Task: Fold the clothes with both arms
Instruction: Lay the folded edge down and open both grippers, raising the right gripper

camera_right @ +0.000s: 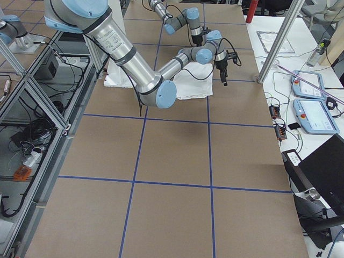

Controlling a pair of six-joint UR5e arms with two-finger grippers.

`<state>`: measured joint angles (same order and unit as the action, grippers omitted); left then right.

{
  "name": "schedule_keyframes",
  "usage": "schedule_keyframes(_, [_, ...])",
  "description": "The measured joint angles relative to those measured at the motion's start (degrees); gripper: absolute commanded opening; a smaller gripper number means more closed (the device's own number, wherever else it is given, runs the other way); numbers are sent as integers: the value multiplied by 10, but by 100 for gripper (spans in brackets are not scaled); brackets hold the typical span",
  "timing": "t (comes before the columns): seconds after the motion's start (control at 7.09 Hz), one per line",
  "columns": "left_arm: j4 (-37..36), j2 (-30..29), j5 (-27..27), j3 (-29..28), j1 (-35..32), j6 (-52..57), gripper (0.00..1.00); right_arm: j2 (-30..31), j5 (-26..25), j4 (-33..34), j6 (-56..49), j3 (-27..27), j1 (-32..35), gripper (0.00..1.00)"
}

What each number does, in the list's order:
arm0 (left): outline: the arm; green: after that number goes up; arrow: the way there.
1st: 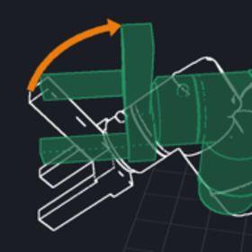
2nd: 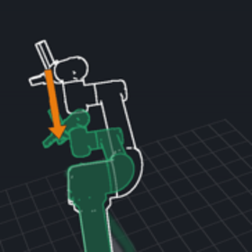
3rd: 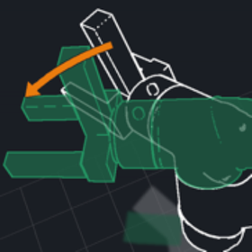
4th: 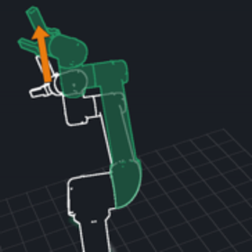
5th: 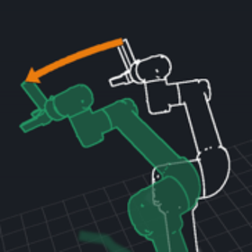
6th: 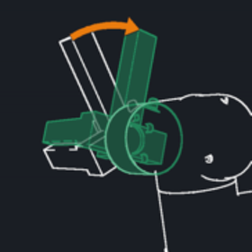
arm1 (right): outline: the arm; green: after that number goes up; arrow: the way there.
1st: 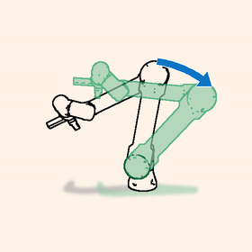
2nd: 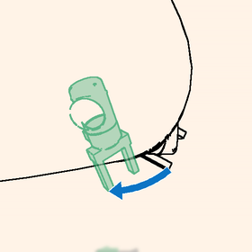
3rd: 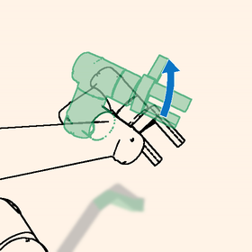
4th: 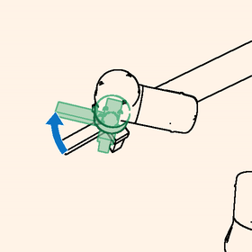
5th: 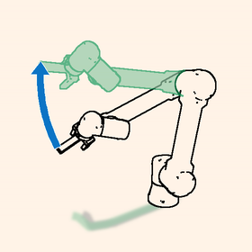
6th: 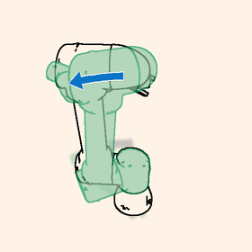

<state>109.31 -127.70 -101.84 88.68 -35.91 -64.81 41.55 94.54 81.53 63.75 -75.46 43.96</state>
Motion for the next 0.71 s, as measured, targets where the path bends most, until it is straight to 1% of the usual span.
schedule_keyframes(0.28, [-6, -26, 28, -44, 26, -10, 100, 33, 9, -5, -7, -43, 2, 100])
schedule_keyframes(0.71, [-2, -79, 59, -137, 30, -14, 100, 44, 6, -5, -7, -52, 1, 100])
